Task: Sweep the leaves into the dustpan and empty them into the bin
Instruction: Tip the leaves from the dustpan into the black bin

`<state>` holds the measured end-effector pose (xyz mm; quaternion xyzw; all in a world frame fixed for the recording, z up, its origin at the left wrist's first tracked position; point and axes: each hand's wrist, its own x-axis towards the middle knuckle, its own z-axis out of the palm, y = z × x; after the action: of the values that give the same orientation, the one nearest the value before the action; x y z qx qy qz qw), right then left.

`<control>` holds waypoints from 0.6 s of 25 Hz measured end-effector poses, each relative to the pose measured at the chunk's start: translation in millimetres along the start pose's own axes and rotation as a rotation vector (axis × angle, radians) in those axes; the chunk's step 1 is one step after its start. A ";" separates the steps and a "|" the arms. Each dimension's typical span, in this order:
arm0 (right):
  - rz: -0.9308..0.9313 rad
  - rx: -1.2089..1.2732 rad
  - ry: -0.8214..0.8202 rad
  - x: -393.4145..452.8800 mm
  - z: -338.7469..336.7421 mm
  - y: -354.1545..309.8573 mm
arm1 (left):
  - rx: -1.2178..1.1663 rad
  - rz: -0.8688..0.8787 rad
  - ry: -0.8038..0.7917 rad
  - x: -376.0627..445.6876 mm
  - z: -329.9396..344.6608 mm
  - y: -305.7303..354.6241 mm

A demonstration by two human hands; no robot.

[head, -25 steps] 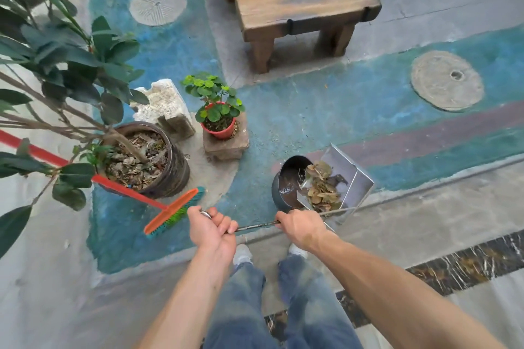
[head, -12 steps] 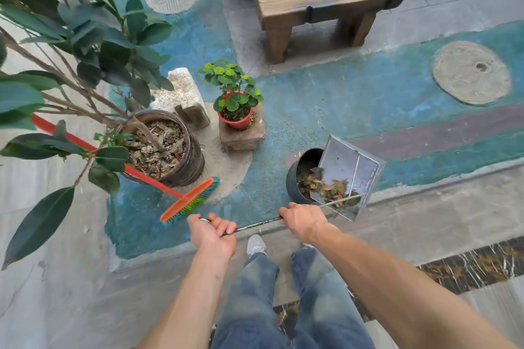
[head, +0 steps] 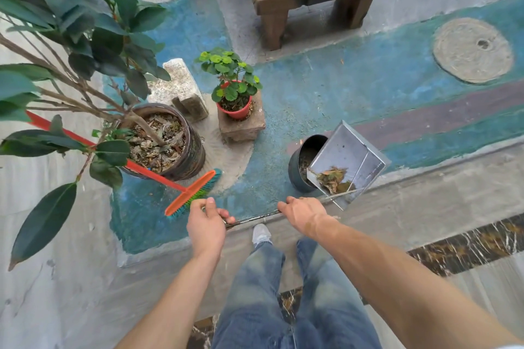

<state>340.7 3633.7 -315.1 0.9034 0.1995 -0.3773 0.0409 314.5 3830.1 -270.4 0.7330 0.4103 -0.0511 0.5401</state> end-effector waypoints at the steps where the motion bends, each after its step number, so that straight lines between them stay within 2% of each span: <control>1: 0.011 0.010 0.003 0.8 1.3 -0.9 | 0.124 0.099 -0.005 1.3 -2.2 -0.4; 3: 0.022 0.015 0.013 2.4 2.6 -1.4 | 0.300 0.273 -0.029 1.6 -4.0 4.4; 4: 0.021 0.011 0.018 3.3 2.6 -0.6 | 0.429 0.415 -0.031 3.8 -3.9 3.9; 6: 0.019 -0.008 0.025 4.2 1.8 2.3 | 0.773 0.797 -0.022 12.2 -7.1 0.4; 8: 0.028 -0.029 0.047 4.9 -1.0 6.4 | 1.164 1.217 -0.159 25.4 -12.4 -4.5; 9: 0.033 -0.030 0.057 6.4 -3.5 8.4 | 1.282 1.357 -0.245 32.4 -14.9 -7.3; 10: 0.040 -0.026 0.061 8.5 -6.2 10.5 | 1.327 1.427 -0.295 37.6 -15.8 -8.1; 15: 0.054 -0.017 0.087 20.0 -17.4 19.6 | 1.188 1.442 -0.327 41.2 -8.5 -1.7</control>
<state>372.7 3626.2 -318.2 0.9237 0.1800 -0.3346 0.0501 337.4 3859.8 -289.5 0.9484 -0.3154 -0.0077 0.0310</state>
